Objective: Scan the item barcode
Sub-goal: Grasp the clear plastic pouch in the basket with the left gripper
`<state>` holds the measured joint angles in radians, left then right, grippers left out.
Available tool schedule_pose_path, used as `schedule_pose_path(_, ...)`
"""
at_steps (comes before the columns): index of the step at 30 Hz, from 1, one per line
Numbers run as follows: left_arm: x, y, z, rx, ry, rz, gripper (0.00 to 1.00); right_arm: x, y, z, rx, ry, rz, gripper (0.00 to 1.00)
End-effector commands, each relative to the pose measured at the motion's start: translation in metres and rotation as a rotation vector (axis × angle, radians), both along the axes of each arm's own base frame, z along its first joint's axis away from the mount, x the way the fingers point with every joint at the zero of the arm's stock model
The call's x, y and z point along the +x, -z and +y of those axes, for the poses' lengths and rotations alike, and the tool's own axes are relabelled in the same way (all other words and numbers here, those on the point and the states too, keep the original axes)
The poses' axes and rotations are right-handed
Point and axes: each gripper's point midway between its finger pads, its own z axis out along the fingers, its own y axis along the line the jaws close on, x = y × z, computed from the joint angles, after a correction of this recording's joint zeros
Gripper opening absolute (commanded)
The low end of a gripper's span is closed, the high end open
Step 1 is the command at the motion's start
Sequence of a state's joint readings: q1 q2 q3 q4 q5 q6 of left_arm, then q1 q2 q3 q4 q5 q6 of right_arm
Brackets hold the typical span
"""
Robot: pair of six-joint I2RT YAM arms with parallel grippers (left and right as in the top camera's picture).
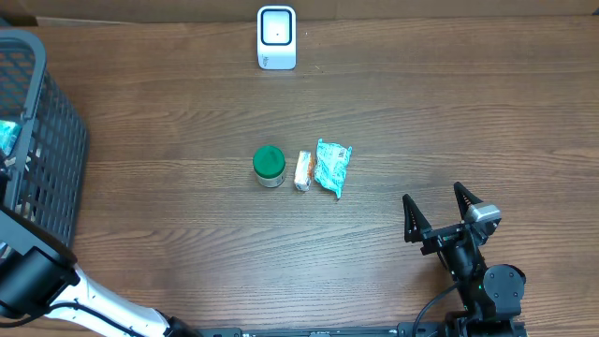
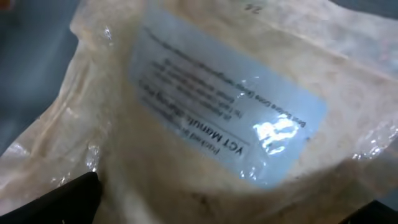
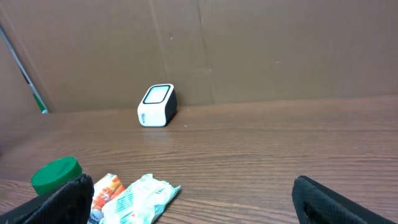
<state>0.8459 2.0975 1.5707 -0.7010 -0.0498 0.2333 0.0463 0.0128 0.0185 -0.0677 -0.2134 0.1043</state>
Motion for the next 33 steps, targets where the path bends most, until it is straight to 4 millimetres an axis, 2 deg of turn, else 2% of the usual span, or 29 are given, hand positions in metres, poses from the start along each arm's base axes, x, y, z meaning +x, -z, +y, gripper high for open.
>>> schedule_pose_path(1,0.003,0.031,-0.010,-0.068,0.048,0.024,0.98,0.000,0.001,0.000,0.000,0.001,-0.006,1.00)
schedule_pose_path(3,0.002,0.034,-0.010,-0.074,0.047,0.028,0.85,0.000,0.001,0.000,0.000,0.001,-0.006,1.00)
schedule_pose_path(4,0.002,0.034,-0.010,-0.075,0.047,0.029,0.73,0.000,0.001,0.000,0.000,0.001,-0.006,1.00)
schedule_pose_path(5,0.002,0.034,-0.010,-0.074,0.046,0.029,0.51,0.000,0.001,0.000,0.000,0.001,-0.006,1.00)
schedule_pose_path(6,0.002,0.034,-0.010,-0.074,0.046,0.028,0.37,0.000,0.001,0.000,0.000,0.001,-0.006,1.00)
schedule_pose_path(10,0.001,0.034,-0.011,-0.080,0.045,0.032,0.11,0.000,0.001,0.000,0.000,0.001,-0.006,1.00)
schedule_pose_path(13,-0.001,0.035,-0.013,-0.090,0.045,0.041,0.04,0.000,0.001,0.000,0.000,0.001,-0.006,1.00)
schedule_pose_path(17,-0.004,0.034,-0.016,-0.104,0.023,0.044,0.04,0.000,0.001,0.000,0.000,0.001,-0.006,1.00)
schedule_pose_path(20,-0.002,0.023,-0.014,-0.097,-0.011,0.024,0.04,0.000,0.001,0.000,0.000,0.001,-0.006,1.00)
schedule_pose_path(23,0.006,-0.003,-0.007,-0.070,-0.039,-0.015,0.04,0.000,0.001,0.000,0.000,0.001,-0.006,1.00)
schedule_pose_path(26,0.017,-0.043,0.004,-0.034,-0.067,-0.067,0.04,0.000,0.001,0.000,0.000,0.001,-0.006,1.00)
schedule_pose_path(27,0.022,-0.072,0.010,-0.015,-0.115,-0.114,0.04,0.000,0.001,0.000,0.000,0.001,-0.006,1.00)
schedule_pose_path(29,0.031,-0.110,0.013,-0.001,-0.164,-0.197,0.04,0.000,0.001,0.000,-0.001,0.001,-0.006,1.00)
schedule_pose_path(33,0.056,-0.198,0.007,0.002,-0.162,-0.429,0.04,0.000,0.001,0.000,0.000,0.001,-0.006,1.00)
